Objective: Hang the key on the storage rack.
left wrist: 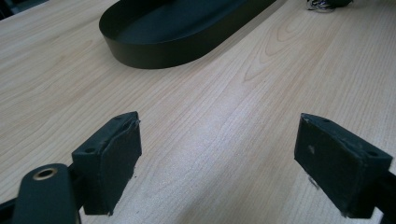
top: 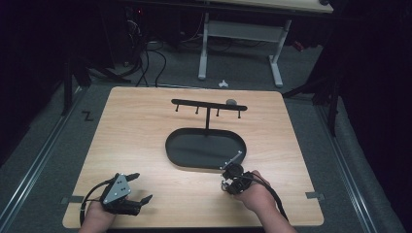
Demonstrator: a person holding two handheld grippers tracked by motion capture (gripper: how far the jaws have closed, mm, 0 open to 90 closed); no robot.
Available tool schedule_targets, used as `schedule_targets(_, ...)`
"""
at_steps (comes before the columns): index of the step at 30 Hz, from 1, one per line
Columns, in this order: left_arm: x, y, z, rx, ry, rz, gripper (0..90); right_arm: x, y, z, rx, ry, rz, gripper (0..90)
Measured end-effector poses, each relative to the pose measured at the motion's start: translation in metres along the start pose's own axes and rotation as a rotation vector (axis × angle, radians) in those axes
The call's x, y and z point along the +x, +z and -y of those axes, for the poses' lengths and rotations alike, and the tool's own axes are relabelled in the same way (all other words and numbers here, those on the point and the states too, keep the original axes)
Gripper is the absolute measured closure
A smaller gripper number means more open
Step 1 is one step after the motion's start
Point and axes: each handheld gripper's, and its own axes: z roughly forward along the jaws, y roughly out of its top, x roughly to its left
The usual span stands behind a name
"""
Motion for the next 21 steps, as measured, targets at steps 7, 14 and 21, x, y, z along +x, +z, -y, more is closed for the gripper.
schedule_targets(7, 0.000, 0.000, 0.000, 0.005, 0.002, 0.001, 15.3, -0.004, -0.017, -0.001, -0.044, 0.028, -0.019, 84.5)
schedule_targets(14, 0.000, 0.000, 0.000, 0.005, 0.001, 0.001, 15.3, -0.017, -0.046, 0.000, -0.088, 0.074, -0.010, 84.5)
schedule_targets(21, 0.000, 0.000, 0.000, 0.004, 0.000, 0.001, 15.3, -0.031, -0.072, 0.000, -0.103, 0.115, 0.017, 84.4)
